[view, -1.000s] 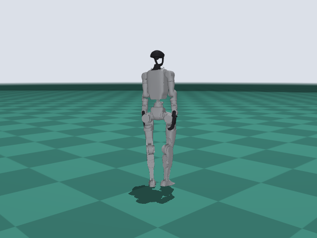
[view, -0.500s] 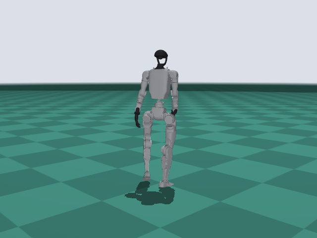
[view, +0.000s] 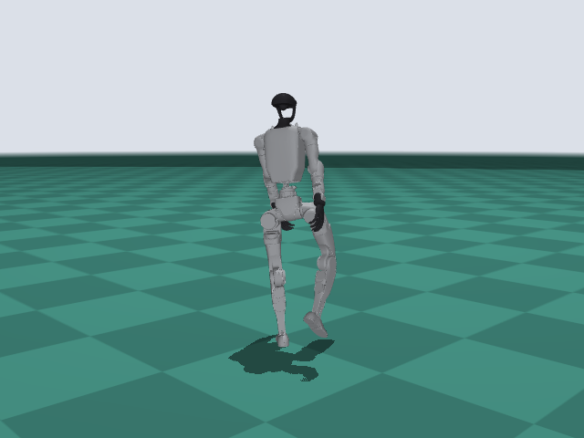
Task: In place motions
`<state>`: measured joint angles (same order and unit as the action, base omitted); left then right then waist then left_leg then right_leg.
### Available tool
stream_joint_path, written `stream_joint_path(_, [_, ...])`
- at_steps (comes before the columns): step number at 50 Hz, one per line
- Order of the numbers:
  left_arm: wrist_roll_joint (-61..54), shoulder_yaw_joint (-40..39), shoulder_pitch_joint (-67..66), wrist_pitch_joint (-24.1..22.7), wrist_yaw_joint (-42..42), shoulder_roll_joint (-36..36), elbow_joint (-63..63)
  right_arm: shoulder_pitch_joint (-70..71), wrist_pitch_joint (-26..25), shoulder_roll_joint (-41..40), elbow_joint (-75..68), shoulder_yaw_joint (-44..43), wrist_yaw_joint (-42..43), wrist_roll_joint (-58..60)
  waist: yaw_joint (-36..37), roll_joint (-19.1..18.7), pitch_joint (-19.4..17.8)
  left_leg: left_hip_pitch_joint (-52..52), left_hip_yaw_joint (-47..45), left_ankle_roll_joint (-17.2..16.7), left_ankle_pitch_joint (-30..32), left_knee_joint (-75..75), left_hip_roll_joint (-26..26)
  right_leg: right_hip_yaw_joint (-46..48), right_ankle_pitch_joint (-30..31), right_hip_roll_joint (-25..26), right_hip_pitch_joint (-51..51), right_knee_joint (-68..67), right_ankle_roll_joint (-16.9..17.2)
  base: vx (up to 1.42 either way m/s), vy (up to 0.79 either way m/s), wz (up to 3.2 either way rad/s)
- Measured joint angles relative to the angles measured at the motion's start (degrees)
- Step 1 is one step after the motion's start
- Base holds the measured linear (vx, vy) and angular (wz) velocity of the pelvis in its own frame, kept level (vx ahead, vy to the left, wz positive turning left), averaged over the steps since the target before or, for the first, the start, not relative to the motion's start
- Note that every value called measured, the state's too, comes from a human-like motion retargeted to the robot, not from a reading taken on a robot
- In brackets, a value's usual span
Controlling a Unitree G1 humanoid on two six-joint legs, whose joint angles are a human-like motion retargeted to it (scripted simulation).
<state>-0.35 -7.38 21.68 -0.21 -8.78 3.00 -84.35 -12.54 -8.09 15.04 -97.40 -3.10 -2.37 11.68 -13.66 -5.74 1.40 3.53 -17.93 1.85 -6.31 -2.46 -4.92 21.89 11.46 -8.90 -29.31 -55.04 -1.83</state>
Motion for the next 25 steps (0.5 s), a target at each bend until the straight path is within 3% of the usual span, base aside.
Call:
stream_joint_path(7, [1.9,-0.4,-8.2,-0.3,-1.5,0.2,-2.1,1.9,1.5,-2.7,0.0,2.6,-1.4,-2.5,1.1,0.5,2.6,-3.3,-2.7,-1.4,-1.8,0.3,1.2,0.3,1.4,5.7,16.0,27.4,3.7,0.10,0.06,-0.26])
stream_joint_path(10, [2.3,-2.4,-15.1,-0.1,-0.7,-0.2,-4.9,6.0,3.0,-5.0,0.0,6.6,-0.9,0.0,1.2,1.5,4.3,-3.8,-3.4,-1.9,-3.3,-2.0,2.5,2.5,-9.1,6.9,24.3,40.1,4.9,0.08,0.16,-0.09])
stream_joint_path(12, [2.9,-6.0,-21.1,-0.2,-0.2,-0.2,-6.1,9.7,5.0,-7.4,0.2,10.8,-0.7,0.5,1.8,2.7,5.3,-3.7,-4.9,-2.3,-3.1,-5.4,3.0,2.3,-11.4,7.6,26.8,46.7,1.9,-0.01,0.19,-0.55])
stream_joint_path(16, [1.6,-12.2,-28.8,0.0,-0.4,0.7,-10.4,18.5,7.2,-12.2,7.6,18.0,-4.4,1.5,3.1,5.4,4.8,7.1,-6.3,-4.0,8.9,-27.4,-0.4,0.3,-9.0,5.5,27.7,53.0,1.7,-0.36,0.22,-0.25])
stream_joint_path(18, [0.5,-13.5,-31.4,0.3,0.1,2.1,-12.7,22.0,8.4,-13.7,14.5,20.7,-8.6,1.4,4.1,5.9,3.4,14.8,-5.4,-1.8,13.0,-40.5,-4.1,0.3,-8.4,5.2,27.1,53.5,1.6,-0.39,0.09,-0.06])
stream_joint_path(22, [0.6,-14.7,-38.0,4.3,1.2,3.7,-13.1,27.9,11.4,-14.4,23.8,23.7,-16.0,3.1,7.0,6.8,2.8,25.3,-4.6,1.3,5.5,-58.1,-8.5,-0.9,-8.0,6.1,26.9,53.9,-0.2,-0.13,0.05,-0.29])
stream_joint_path(25, [0.0,-17.7,-39.8,5.2,3.0,3.6,-13.1,30.8,12.1,-15.7,25.4,23.8,-13.5,4.9,8.1,7.7,2.0,28.1,-4.4,1.6,3.3,-62.9,-8.4,-1.2,-8.1,5.1,27.1,52.8,-0.3,-0.05,0.07,-0.05])
